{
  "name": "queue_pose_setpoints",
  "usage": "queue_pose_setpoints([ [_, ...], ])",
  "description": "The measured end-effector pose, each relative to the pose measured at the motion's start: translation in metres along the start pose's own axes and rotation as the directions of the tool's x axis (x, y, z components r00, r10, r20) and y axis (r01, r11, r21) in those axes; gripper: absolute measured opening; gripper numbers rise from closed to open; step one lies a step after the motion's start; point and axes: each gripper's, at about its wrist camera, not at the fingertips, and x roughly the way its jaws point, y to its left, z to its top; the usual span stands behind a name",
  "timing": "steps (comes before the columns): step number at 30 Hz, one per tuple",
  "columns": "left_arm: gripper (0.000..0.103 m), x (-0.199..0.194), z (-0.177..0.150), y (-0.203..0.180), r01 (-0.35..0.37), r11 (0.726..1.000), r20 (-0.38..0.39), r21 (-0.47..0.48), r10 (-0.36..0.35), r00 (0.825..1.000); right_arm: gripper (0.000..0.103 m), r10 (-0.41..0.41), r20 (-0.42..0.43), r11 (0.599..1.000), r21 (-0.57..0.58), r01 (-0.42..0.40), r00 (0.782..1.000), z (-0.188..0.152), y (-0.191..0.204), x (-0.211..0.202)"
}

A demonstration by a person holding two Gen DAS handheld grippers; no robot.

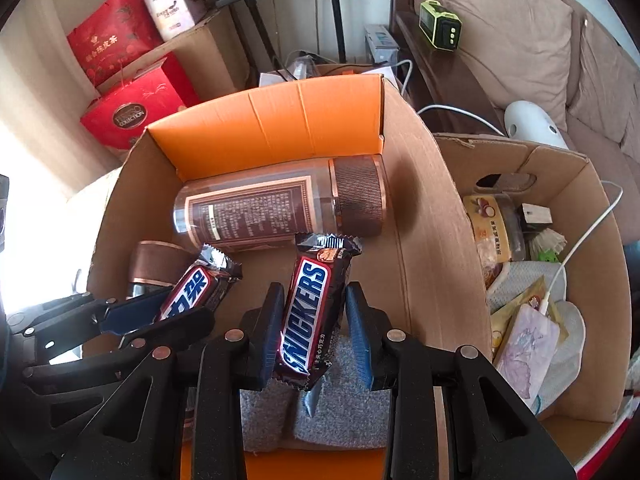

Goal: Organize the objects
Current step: 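Lower both candy bars into the box and open both grippers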

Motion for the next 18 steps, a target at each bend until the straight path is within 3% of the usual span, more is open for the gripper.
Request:
queue_pose_setpoints([
  [18, 0.026, 0.035, 0.028, 0.008, -0.067, 0.995, -0.023, -0.079, 0.065, 0.998, 0.031, -0.067, -0.072, 0.998, -0.011, 0.066, 0.995, 0.027, -0.014, 0.043],
])
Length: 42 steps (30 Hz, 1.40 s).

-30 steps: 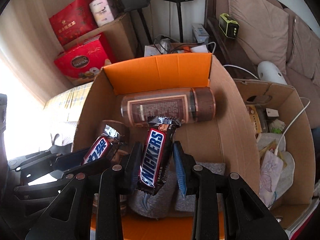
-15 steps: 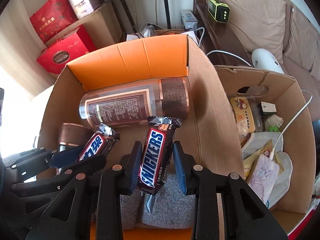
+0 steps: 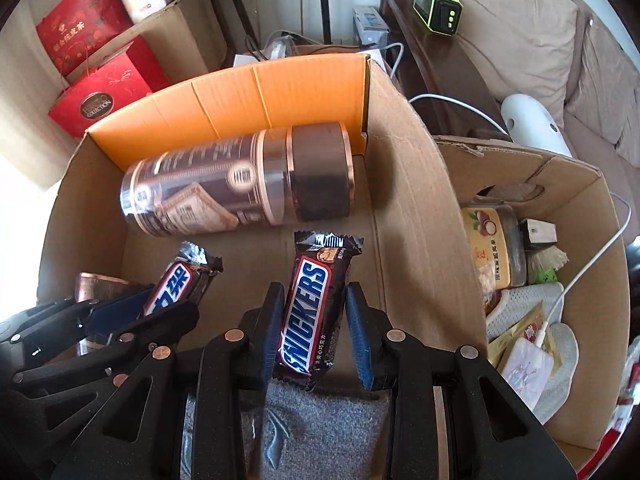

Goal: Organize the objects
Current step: 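Lower both candy bars into the box and open both grippers, then withdraw both grippers from the box toward the black eye mask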

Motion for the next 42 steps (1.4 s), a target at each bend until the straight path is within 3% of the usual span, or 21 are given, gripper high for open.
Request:
queue_pose_setpoints([
  [6, 0.034, -0.002, 0.007, 0.004, 0.001, 1.0, 0.004, -0.025, -0.001, 1.0, 0.031, 0.023, -0.016, 0.999, 0.028, -0.023, 1.0, 0.007, -0.006, 0.009],
  [10, 0.038, -0.008, 0.007, 0.01, 0.045, 0.998, 0.002, -0.043, -0.045, 0.999, 0.033, 0.007, -0.027, 1.0, 0.016, -0.006, 1.0, 0.007, -0.003, 0.008],
  [14, 0.052, -0.021, 0.002, 0.01, 0.063, 0.998, 0.021, -0.027, -0.062, 0.998, 0.036, 0.005, -0.014, 1.0, 0.017, -0.005, 1.0, 0.006, -0.001, 0.001],
  [20, 0.063, -0.053, -0.008, 0.005, 0.103, 0.994, 0.059, 0.027, -0.104, 0.993, 0.046, 0.012, 0.034, 1.0, 0.024, -0.013, 0.999, -0.002, 0.001, -0.025],
  [24, 0.072, -0.081, -0.018, 0.006, 0.145, 0.988, 0.101, 0.048, -0.149, 0.984, 0.047, 0.026, 0.073, 0.999, 0.022, -0.027, 0.997, -0.009, 0.004, -0.045],
  [28, 0.078, -0.106, -0.026, 0.008, 0.112, 0.991, 0.147, 0.073, -0.122, 0.982, 0.049, 0.038, 0.1, 0.999, 0.014, -0.04, 0.994, -0.016, 0.014, -0.063],
  [32, 0.083, -0.126, -0.034, 0.017, 0.077, 0.993, 0.175, 0.085, -0.091, 0.98, 0.058, 0.05, 0.128, 0.999, -0.023, -0.047, 0.991, -0.022, 0.033, -0.081],
  [37, 0.091, -0.149, -0.048, 0.041, 0.075, 0.996, 0.202, 0.056, -0.085, 0.976, 0.069, 0.065, 0.157, 0.997, -0.052, -0.057, 0.986, -0.027, 0.052, -0.098],
  [42, 0.092, -0.163, -0.06, 0.07, 0.04, 0.999, 0.21, 0.027, -0.045, 0.977, 0.075, 0.089, 0.163, 0.993, -0.092, -0.075, 0.983, -0.034, 0.074, -0.108],
])
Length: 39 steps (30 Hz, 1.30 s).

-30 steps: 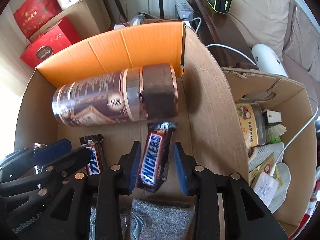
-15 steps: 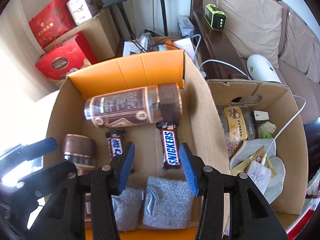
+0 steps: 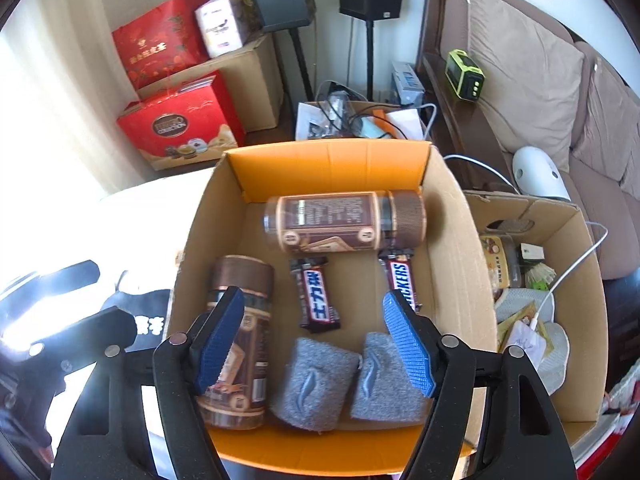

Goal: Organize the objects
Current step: 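Withdraw both grippers from the box toward the black eye mask, then close the left gripper on the black eye mask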

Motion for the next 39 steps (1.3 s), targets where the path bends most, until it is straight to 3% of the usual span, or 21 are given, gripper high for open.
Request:
queue_pose_setpoints([
  [4, 0.102, -0.014, -0.009, 0.024, -0.029, 1.0, 0.006, 0.001, 0.029, 1.0, 0.077, 0.052, 0.004, 0.998, -0.029, -0.052, 0.999, -0.003, 0.02, -0.004],
  [16, 0.102, -0.037, -0.047, 0.123, -0.142, 0.984, -0.009, -0.107, 0.142, 0.99, 0.077, 0.13, -0.014, 0.98, -0.15, -0.131, 0.991, -0.013, 0.106, 0.007],
  [23, 0.102, -0.029, -0.076, 0.181, -0.135, 0.969, -0.048, -0.205, 0.128, 0.991, 0.077, 0.158, -0.042, 0.966, -0.199, -0.163, 0.987, -0.019, 0.151, 0.025],
  [30, 0.1, -0.001, -0.09, 0.203, -0.114, 0.965, -0.109, -0.236, 0.091, 0.99, 0.076, 0.154, -0.073, 0.956, -0.24, -0.167, 0.985, -0.03, 0.183, 0.048],
  [35, 0.09, 0.021, -0.091, 0.204, -0.079, 0.963, -0.136, -0.258, 0.045, 0.99, 0.065, 0.139, -0.102, 0.956, -0.247, -0.16, 0.985, -0.039, 0.192, 0.064],
  [39, 0.079, 0.033, -0.092, 0.203, -0.062, 0.964, -0.153, -0.259, 0.023, 0.988, 0.064, 0.132, -0.118, 0.958, -0.24, -0.158, 0.984, -0.044, 0.191, 0.072],
])
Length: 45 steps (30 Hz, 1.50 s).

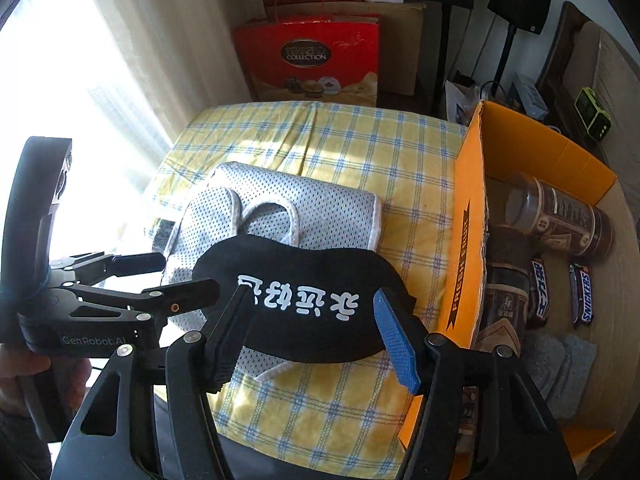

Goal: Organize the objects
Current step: 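Close the left gripper on the black eye mask, then close the right gripper on the eye mask while left holds it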

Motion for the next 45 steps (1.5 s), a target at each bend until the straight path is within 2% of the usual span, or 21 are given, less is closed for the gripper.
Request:
queue_pose_setpoints([
  [7, 0.062, 0.006, 0.003, -0.003, -0.017, 1.0, 0.008, 0.006, 0.017, 1.0, 0.064, -0.004, -0.013, 1.0, 0.014, 0.004, 1.0, -0.003, -0.007, 0.008],
  [10, 0.048, 0.004, 0.005, -0.003, -0.01, 1.0, 0.014, 0.002, 0.01, 1.0, 0.064, -0.007, -0.014, 1.0, 0.023, 0.007, 1.0, -0.003, -0.01, 0.01],
  [12, 0.033, 0.004, 0.004, -0.006, -0.017, 1.0, 0.023, 0.018, 0.017, 1.0, 0.064, -0.008, -0.014, 1.0, 0.028, 0.009, 1.0, -0.004, -0.011, 0.011],
  [13, 0.018, 0.004, 0.004, -0.008, -0.035, 0.999, 0.033, 0.035, 0.034, 0.999, 0.064, -0.009, -0.015, 0.999, 0.031, 0.01, 1.0, -0.004, -0.012, 0.011],
  [15, 0.012, 0.0, 0.003, -0.01, -0.06, 0.996, 0.07, 0.06, 0.056, 0.996, 0.064, -0.008, -0.014, 0.999, 0.035, 0.009, 1.0, -0.004, -0.013, 0.012],
  [17, 0.007, -0.006, 0.003, -0.01, -0.055, 0.997, 0.094, 0.062, 0.049, 0.994, 0.064, -0.01, -0.013, 0.999, 0.036, 0.011, 1.0, -0.004, -0.013, 0.012],
  [23, 0.005, -0.043, 0.004, -0.007, -0.026, 0.997, 0.171, 0.071, 0.013, 0.985, 0.064, -0.011, -0.001, 0.999, 0.036, 0.011, 1.0, -0.004, -0.013, 0.008],
  [28, 0.005, -0.066, 0.006, 0.011, -0.079, 0.995, 0.212, 0.063, 0.064, 0.975, 0.064, -0.003, 0.003, 0.999, 0.039, 0.003, 1.0, -0.003, -0.01, 0.008],
  [37, 0.005, -0.056, -0.004, 0.05, -0.119, 0.993, 0.176, 0.017, 0.114, 0.978, 0.063, 0.021, -0.024, 0.999, 0.037, -0.02, 1.0, -0.005, 0.004, 0.025],
  [42, 0.005, -0.047, -0.007, 0.061, -0.132, 0.991, 0.158, 0.003, 0.13, 0.979, 0.063, 0.011, -0.041, 0.999, 0.034, -0.009, 0.999, -0.004, 0.008, 0.035],
  [45, 0.005, -0.041, -0.008, 0.065, -0.14, 0.99, 0.145, 0.0, 0.139, 0.98, 0.06, 0.037, -0.05, 0.998, 0.06, -0.034, 0.998, -0.002, 0.005, 0.042],
])
